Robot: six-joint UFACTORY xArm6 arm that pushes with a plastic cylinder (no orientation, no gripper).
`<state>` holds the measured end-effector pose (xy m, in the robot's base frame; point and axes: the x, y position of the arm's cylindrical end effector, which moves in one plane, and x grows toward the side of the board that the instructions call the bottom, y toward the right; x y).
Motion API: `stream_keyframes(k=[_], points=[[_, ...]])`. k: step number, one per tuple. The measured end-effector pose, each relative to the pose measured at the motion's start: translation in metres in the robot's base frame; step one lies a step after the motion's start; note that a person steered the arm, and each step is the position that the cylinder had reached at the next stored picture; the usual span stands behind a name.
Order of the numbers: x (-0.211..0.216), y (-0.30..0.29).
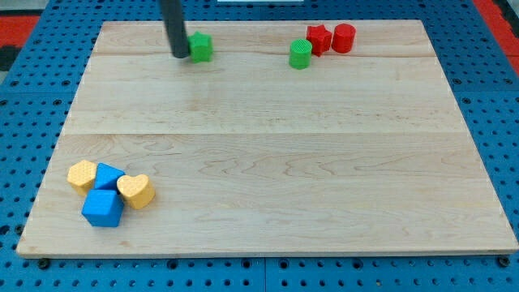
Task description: Move your arm slightly to the down
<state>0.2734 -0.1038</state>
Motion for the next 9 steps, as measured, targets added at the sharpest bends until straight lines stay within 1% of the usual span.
stream_keyframes(k=[1, 2, 3, 4, 5, 6, 7, 8, 9], points=[[0.0, 0.015], [0.0, -0.063], [-0.01, -0.058], [-0.024, -0.04], [-0.02, 0.01], [-0.008, 0.085], [-0.014, 0.059], [-0.042, 0.053], [-0.03, 0.121]])
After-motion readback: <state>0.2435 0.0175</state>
